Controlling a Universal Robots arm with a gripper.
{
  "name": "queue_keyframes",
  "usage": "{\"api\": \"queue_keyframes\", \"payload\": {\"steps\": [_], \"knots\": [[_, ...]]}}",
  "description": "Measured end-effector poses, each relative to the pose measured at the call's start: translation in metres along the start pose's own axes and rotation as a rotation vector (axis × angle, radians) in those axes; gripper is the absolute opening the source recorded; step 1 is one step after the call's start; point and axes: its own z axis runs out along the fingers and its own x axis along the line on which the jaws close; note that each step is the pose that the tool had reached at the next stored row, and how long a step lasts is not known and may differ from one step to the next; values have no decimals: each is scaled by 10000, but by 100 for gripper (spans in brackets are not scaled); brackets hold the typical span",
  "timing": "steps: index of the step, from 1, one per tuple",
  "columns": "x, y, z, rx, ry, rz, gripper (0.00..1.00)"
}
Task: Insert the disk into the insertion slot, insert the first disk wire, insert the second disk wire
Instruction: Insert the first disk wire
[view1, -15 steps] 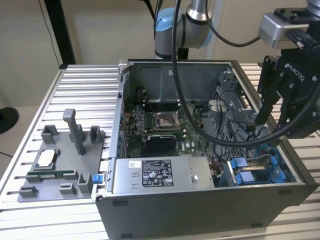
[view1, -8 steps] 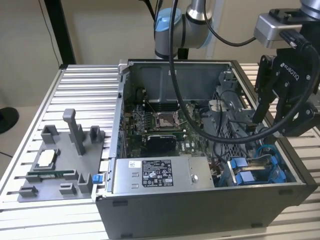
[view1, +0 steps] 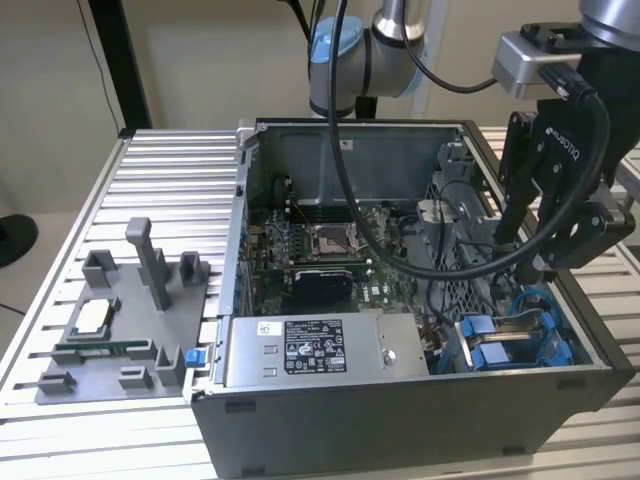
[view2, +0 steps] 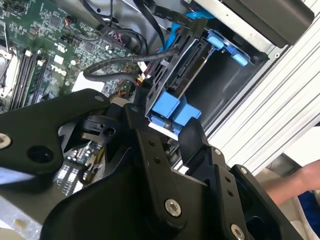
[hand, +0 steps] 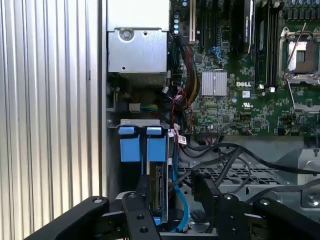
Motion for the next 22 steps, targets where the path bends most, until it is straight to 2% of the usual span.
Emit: {"api": "queue_keyframes", "payload": {"steps": [6,12,22], "knots": [[-10,2,15,0,-27,1,100],[-17,2,26,2,-108,-1,100],[-40,5,58,1,-133,-1,100]]}}
